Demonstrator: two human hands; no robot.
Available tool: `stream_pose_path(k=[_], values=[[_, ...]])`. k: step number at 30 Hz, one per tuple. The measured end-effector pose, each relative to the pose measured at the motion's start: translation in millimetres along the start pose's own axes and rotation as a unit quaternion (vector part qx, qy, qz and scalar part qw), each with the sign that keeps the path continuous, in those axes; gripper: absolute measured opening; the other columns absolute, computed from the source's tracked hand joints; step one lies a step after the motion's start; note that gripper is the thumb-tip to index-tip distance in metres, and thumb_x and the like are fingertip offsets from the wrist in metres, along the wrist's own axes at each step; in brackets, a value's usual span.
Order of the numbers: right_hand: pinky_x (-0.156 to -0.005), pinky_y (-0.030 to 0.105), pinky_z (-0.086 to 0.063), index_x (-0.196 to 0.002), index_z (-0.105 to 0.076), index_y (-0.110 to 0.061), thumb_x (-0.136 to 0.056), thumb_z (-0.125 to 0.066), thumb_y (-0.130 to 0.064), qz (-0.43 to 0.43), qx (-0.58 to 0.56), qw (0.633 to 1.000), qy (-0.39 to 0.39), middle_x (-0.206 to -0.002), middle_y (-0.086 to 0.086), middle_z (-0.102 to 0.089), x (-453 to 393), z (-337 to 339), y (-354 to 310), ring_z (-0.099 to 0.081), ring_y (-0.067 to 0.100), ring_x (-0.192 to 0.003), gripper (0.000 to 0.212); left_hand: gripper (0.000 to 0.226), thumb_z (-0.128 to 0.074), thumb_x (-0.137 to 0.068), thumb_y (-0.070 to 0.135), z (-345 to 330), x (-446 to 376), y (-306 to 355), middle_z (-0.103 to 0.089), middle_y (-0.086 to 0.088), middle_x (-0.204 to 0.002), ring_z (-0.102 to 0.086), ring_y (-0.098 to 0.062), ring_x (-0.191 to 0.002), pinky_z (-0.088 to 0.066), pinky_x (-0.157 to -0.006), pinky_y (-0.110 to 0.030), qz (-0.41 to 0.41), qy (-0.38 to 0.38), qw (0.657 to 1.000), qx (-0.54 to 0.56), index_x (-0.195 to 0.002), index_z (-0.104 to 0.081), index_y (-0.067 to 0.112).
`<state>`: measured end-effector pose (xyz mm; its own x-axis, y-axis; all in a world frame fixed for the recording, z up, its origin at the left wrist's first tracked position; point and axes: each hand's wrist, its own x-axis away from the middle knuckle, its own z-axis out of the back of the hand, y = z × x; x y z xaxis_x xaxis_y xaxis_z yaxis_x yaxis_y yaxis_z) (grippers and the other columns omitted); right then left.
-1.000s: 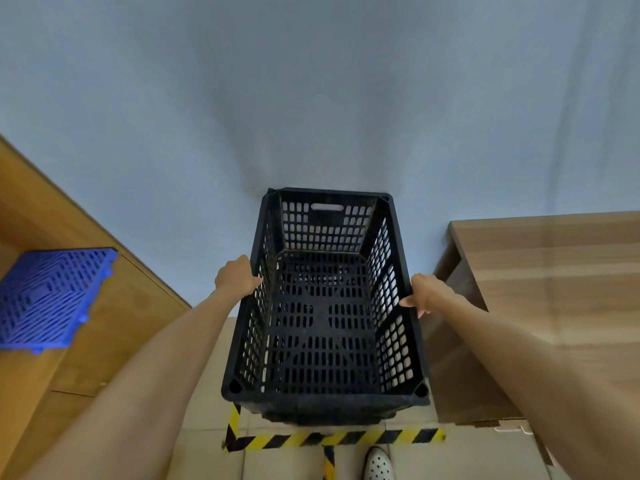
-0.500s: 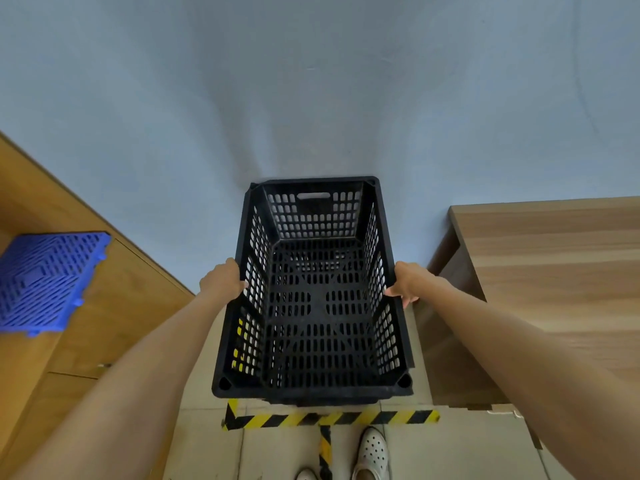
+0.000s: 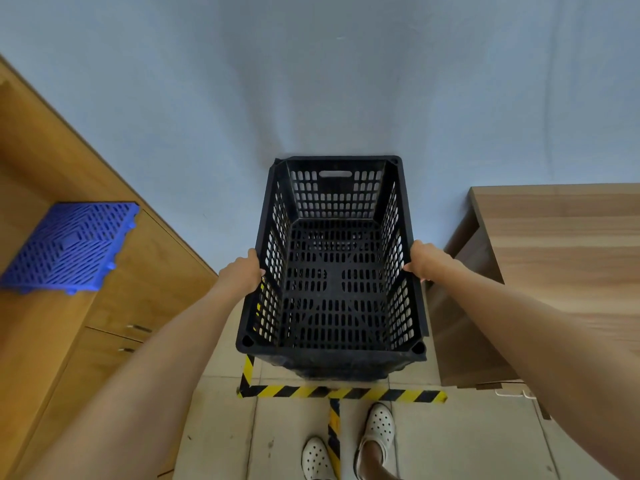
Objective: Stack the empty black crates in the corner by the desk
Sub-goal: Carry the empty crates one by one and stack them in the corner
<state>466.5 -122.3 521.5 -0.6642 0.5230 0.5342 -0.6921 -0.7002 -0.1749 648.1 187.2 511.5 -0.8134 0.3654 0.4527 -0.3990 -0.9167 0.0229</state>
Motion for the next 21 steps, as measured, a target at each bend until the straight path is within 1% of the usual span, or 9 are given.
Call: stream_pose_path(k=[3,5,8,11,14,16,18,19,21], values=[[-0.073,0.035,-0.045,-0.117,-0.048,-0.002,-0.095,-0.059,-0.029,0.012,0.017,1.000,0.013,-0.109,0.016,-0.060,-3,0,2,-0.056,0.027,-0.087,0.036,0.037,-0.042,-0.103,0.029,-3,2,2,-0.061,-0.016,-0.102,-0.062,-0.032,-0.087,-0.051,-0.073,-0.041,0.006,0.006,1.000,-0.005,-0.130,-0.036,0.005],[-0.072,0.035,-0.044,-0.114,-0.049,-0.002,-0.095,-0.059,-0.028,0.014,0.023,0.999,0.019,-0.108,0.015,-0.060,-6,1,3,-0.056,0.027,-0.086,0.033,0.038,-0.042,-0.103,0.029,-4,2,5,-0.061,-0.016,-0.104,-0.061,-0.032,-0.088,-0.048,-0.070,-0.039,0.010,0.005,1.000,-0.008,-0.131,-0.035,0.005],[-0.072,0.036,-0.045,-0.115,-0.048,-0.002,-0.095,-0.059,-0.026,0.011,0.027,0.999,0.029,-0.103,0.014,-0.058,-10,3,8,-0.059,0.029,-0.091,0.034,0.040,-0.044,-0.102,0.029,-5,1,10,-0.060,-0.018,-0.112,-0.061,-0.034,-0.096,-0.046,-0.071,-0.038,0.012,0.005,1.000,-0.005,-0.132,-0.037,0.004],[-0.070,0.036,-0.043,-0.114,-0.048,-0.003,-0.094,-0.060,-0.029,0.016,0.033,0.999,0.031,-0.098,0.011,-0.054,-11,6,12,-0.056,0.028,-0.088,0.034,0.038,-0.044,-0.102,0.029,-9,1,11,-0.060,-0.018,-0.110,-0.060,-0.034,-0.095,-0.045,-0.070,-0.038,0.006,0.016,1.000,-0.009,-0.130,-0.038,0.003],[-0.071,0.036,-0.046,-0.110,-0.051,-0.006,-0.093,-0.062,-0.029,0.027,0.037,0.999,0.028,-0.100,0.010,-0.058,-14,9,14,-0.058,0.027,-0.087,0.031,0.038,-0.044,-0.102,0.029,-10,2,13,-0.061,-0.018,-0.108,-0.060,-0.034,-0.093,-0.045,-0.069,-0.038,0.012,0.021,1.000,-0.008,-0.129,-0.039,0.003],[-0.073,0.037,-0.049,-0.107,-0.052,-0.008,-0.092,-0.063,-0.030,0.032,0.037,0.999,0.023,-0.100,0.009,-0.060,-15,12,17,-0.060,0.026,-0.088,0.029,0.039,-0.045,-0.102,0.029,-9,1,18,-0.060,-0.018,-0.111,-0.060,-0.034,-0.096,-0.045,-0.071,-0.038,0.017,0.014,1.000,-0.012,-0.129,-0.040,0.002],[-0.071,0.036,-0.048,-0.102,-0.051,-0.009,-0.092,-0.064,-0.029,0.031,0.037,0.999,0.023,-0.100,0.009,-0.062,-14,15,19,-0.060,0.025,-0.085,0.026,0.041,-0.046,-0.101,0.029,-9,1,23,-0.059,-0.018,-0.114,-0.060,-0.033,-0.099,-0.046,-0.073,-0.037,0.021,0.002,1.000,-0.019,-0.132,-0.039,0.002],[-0.070,0.036,-0.047,-0.101,-0.050,-0.009,-0.092,-0.063,-0.029,0.030,0.035,0.999,0.026,-0.101,0.010,-0.062,-14,16,20,-0.059,0.025,-0.085,0.025,0.043,-0.047,-0.101,0.030,-11,2,24,-0.059,-0.017,-0.115,-0.061,-0.033,-0.099,-0.046,-0.073,-0.037,0.023,-0.002,0.999,-0.022,-0.133,-0.038,0.002],[-0.072,0.036,-0.046,-0.108,-0.050,-0.007,-0.093,-0.062,-0.028,0.026,0.028,0.999,0.028,-0.105,0.012,-0.060,-12,14,22,-0.060,0.028,-0.089,0.028,0.046,-0.047,-0.101,0.031,-12,4,25,-0.058,-0.017,-0.116,-0.061,-0.032,-0.100,-0.047,-0.073,-0.037,0.031,-0.007,0.999,-0.024,-0.135,-0.036,0.003]])
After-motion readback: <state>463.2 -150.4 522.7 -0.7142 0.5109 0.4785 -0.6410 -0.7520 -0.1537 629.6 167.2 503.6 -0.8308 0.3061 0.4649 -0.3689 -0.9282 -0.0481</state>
